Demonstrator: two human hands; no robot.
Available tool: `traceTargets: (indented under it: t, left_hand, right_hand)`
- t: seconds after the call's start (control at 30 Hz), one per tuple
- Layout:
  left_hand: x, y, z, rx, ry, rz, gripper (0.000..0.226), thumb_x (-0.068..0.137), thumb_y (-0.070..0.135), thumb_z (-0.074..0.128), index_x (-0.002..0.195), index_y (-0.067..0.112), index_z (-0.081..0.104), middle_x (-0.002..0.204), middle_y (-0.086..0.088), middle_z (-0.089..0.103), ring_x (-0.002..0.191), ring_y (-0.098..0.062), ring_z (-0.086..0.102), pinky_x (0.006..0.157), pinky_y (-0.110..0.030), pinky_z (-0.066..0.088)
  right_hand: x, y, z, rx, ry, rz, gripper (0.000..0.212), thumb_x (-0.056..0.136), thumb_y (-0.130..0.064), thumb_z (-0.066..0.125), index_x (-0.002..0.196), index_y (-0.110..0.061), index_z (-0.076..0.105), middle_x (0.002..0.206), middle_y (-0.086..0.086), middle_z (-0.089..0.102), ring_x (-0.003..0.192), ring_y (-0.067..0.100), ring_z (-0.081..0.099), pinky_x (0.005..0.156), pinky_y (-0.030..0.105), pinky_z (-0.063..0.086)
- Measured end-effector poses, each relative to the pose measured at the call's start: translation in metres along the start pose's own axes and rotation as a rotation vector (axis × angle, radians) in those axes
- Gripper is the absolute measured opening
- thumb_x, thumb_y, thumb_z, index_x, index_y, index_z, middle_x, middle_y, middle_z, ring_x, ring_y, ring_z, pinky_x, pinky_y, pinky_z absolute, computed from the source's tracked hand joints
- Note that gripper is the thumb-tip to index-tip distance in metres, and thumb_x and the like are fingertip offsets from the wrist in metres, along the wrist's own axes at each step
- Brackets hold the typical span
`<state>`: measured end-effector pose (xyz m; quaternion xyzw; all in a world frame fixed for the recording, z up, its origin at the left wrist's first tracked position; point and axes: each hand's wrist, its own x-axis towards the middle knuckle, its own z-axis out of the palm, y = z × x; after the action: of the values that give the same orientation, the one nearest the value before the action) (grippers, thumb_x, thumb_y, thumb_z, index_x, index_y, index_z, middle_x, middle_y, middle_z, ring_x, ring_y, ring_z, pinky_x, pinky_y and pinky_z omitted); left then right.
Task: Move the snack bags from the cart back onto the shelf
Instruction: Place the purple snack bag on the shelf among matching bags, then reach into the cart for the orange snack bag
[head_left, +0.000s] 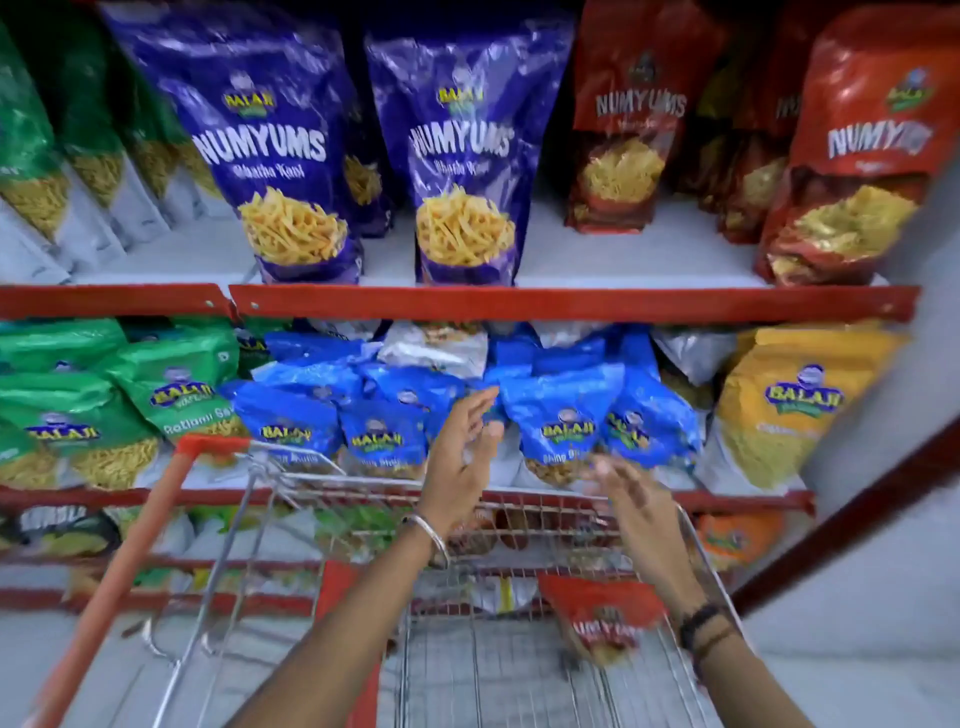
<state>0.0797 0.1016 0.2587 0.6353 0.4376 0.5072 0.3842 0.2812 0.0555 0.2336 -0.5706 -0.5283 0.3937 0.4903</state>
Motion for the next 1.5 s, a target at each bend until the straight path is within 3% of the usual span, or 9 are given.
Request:
traceTargets:
  t: [0.17,0.37,0.5,0.53,0.63,0.83,0.97,1.17,1.5]
  left_hand:
    - [-0.066,-0.076,0.038,0.022,-0.052,-0.353,0.054,0.085,0.048,0.04,0.127,0.014,0.045,0.131,-0.002,0.053,0.12,-0.007,0.05,0.097,-0.009,0.041]
    - [-0.122,-0.162,0.075,0.155,-0.306,-0.756,0.056,0.085,0.022,0.057,0.134,0.023,0.03,0.138,-0.011,0.041,0.126,-0.024,0.044,0.103,-0.045,0.043]
    - [-0.132,-0.195,0.103,0.109,-0.371,-0.908,0.057,0.087,0.006,0.052,0.137,0.019,0.028,0.146,-0.013,0.034,0.136,-0.029,0.032,0.109,-0.05,0.035]
    - [-0.132,-0.201,0.11,0.092,-0.368,-0.934,0.06,0.086,0.004,0.052,0.138,0.019,0.026,0.147,-0.012,0.032,0.137,-0.029,0.03,0.109,-0.05,0.035]
    - [-0.13,-0.219,0.131,0.07,-0.345,-0.963,0.064,0.082,0.0,0.057,0.137,0.02,0.031,0.145,-0.007,0.039,0.134,-0.025,0.035,0.106,-0.045,0.039]
    - [-0.125,-0.239,0.159,0.019,-0.15,-1.069,0.026,0.079,-0.005,0.06,0.104,-0.001,0.059,0.107,-0.019,0.065,0.106,-0.036,0.056,0.096,-0.046,0.046]
    - [-0.12,-0.232,0.162,0.178,-0.07,-0.954,0.025,0.077,-0.008,0.06,0.102,-0.007,0.061,0.105,-0.011,0.062,0.097,-0.021,0.055,0.087,-0.036,0.045]
    - [-0.111,-0.204,0.154,0.062,0.004,-0.928,0.022,0.079,-0.007,0.052,0.083,0.012,0.062,0.084,-0.016,0.066,0.087,-0.036,0.061,0.087,-0.058,0.052]
    - [-0.051,-0.045,0.119,-0.094,0.269,-0.492,0.028,0.082,0.006,0.051,0.101,0.024,0.06,0.106,-0.013,0.067,0.102,-0.037,0.062,0.093,-0.056,0.049]
  right_hand:
    - [-0.07,0.09,-0.03,-0.257,-0.042,0.27,0.026,0.088,-0.038,0.052,0.079,-0.02,0.068,0.072,-0.003,0.074,0.07,0.01,0.068,0.067,0.031,0.056]
    - [-0.083,0.187,-0.062,-0.507,-0.125,0.706,0.016,0.084,-0.022,0.058,0.071,-0.012,0.06,0.07,0.011,0.065,0.06,0.026,0.059,0.062,0.041,0.053]
    - [-0.068,0.225,-0.075,-0.346,-0.145,0.796,0.044,0.055,-0.031,0.087,0.09,-0.033,0.059,0.063,-0.005,0.063,0.054,0.004,0.055,0.044,0.008,0.043]
    - [-0.062,0.23,-0.074,-0.315,-0.143,0.774,0.048,0.06,-0.036,0.083,0.094,-0.043,0.05,0.072,-0.015,0.063,0.064,-0.003,0.056,0.049,0.004,0.044]
    - [-0.043,0.248,-0.063,-0.216,-0.151,0.795,0.062,0.081,0.014,0.044,0.128,-0.025,0.039,0.117,-0.004,0.05,0.106,0.013,0.046,0.073,0.016,0.042]
    - [-0.028,0.263,-0.054,-0.353,-0.022,0.783,0.027,0.085,-0.001,0.054,0.111,0.0,0.06,0.105,0.015,0.068,0.087,0.023,0.058,0.077,0.027,0.041]
    - [-0.032,0.27,-0.055,-0.562,0.015,0.621,0.019,0.083,0.007,0.052,0.095,0.006,0.066,0.097,0.024,0.071,0.079,0.025,0.059,0.07,0.023,0.037]
    - [-0.036,0.238,-0.056,-0.419,0.101,0.523,0.014,0.084,0.003,0.057,0.087,-0.003,0.069,0.088,0.009,0.072,0.074,0.014,0.058,0.059,0.0,0.039]
    - [-0.017,0.068,-0.079,-0.15,0.223,0.079,0.035,0.086,-0.011,0.06,0.06,-0.032,0.05,0.06,-0.014,0.056,0.055,-0.002,0.052,0.054,0.009,0.037]
